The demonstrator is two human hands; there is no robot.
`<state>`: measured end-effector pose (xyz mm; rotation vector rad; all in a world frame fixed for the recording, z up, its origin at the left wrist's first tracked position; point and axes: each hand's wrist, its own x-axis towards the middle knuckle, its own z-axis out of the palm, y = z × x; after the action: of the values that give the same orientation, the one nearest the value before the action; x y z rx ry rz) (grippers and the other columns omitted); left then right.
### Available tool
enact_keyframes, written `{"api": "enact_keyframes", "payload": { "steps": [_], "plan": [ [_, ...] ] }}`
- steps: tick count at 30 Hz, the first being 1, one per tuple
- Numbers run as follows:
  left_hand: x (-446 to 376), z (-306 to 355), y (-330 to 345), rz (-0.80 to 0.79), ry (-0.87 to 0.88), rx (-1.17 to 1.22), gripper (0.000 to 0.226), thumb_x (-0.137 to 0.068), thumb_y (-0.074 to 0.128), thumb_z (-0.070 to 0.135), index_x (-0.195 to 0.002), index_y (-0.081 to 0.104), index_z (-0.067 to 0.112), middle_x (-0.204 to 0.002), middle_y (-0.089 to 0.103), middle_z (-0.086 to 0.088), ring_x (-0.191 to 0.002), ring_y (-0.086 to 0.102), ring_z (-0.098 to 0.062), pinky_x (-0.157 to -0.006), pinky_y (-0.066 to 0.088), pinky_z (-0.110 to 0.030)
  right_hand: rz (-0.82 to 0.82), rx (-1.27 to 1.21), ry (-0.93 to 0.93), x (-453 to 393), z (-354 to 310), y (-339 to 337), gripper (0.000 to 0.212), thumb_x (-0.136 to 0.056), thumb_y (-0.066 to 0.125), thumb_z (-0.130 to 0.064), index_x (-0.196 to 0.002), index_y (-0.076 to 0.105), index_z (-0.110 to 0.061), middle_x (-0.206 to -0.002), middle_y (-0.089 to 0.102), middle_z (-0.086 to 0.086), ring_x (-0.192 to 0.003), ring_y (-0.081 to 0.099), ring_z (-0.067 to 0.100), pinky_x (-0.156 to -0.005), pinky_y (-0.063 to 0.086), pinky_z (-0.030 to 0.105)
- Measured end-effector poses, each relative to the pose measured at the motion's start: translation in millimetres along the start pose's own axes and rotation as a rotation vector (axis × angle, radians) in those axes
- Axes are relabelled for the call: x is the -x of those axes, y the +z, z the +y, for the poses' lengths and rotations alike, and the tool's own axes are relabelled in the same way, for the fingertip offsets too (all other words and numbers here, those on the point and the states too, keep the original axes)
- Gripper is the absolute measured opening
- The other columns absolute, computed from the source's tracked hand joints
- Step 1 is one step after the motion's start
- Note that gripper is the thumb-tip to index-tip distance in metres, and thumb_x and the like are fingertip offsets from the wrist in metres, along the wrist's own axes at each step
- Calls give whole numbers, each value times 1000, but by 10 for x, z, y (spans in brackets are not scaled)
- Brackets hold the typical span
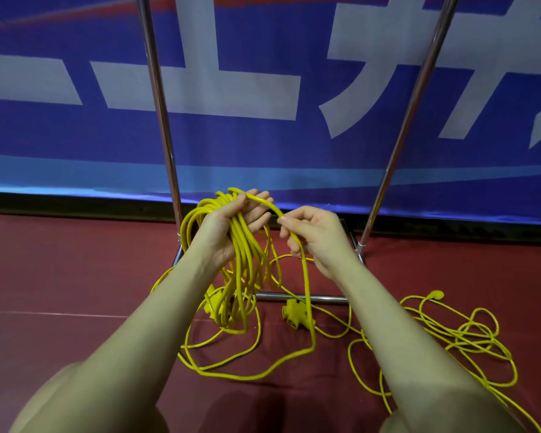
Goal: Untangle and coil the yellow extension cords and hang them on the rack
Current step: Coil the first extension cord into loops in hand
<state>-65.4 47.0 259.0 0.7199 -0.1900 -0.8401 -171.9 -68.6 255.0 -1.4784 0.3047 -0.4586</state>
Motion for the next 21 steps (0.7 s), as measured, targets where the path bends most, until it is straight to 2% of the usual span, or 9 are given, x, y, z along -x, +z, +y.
{"api": "enact_keyframes", "payload": {
  "steps": [2,5,9,12,16,21],
  "plan": [
    [2,-18,33,20,-1,29,21,-100,39,14,-102,56,1,-85,74,-10,-78,72,-19,-70,59,-33,-51,17,50,12,7,44,14,-89,57,-1,-75,58,-2,-57,58,5,-35,42,11,-38,33,19],
    [-8,-26,80,82,12,65,19,-99,43,12,-90,56,4,-70,72,-5,-65,71,-15,-64,59,-32,-106,8,115,25,13,69,15,-89,58,-2,-74,58,-3,-55,59,4,-34,41,10,-39,32,18],
    [-69,-24,88,80,46,88,21,-98,43,10,-81,55,7,-57,63,0,-54,65,-11,-58,58,-27,-214,3,163,55,10,-39,8,-91,56,-6,-86,60,0,-58,58,4,-38,43,10,-40,35,19],
    [-130,26,56,119,92,159,19,-97,47,10,-82,56,7,-59,64,-2,-55,66,-11,-56,57,-27,-147,74,119,63,54,-107,3,-90,58,-3,-91,59,-1,-57,61,-2,-40,48,7,-42,38,17],
    [-141,-6,82,140,148,213,19,-97,49,11,-80,57,7,-58,64,0,-56,66,-8,-60,58,-26,-4,92,13,28,113,-89,12,-89,57,0,-80,61,-6,-57,65,-2,-39,47,6,-39,33,15],
    [-61,13,170,126,130,280,28,-96,52,13,-69,58,7,-56,63,1,-53,65,-8,-62,58,-25,-156,22,39,43,122,-12,12,-88,57,2,-78,63,-1,-59,65,5,-37,43,8,-35,27,15]
  ]
}}
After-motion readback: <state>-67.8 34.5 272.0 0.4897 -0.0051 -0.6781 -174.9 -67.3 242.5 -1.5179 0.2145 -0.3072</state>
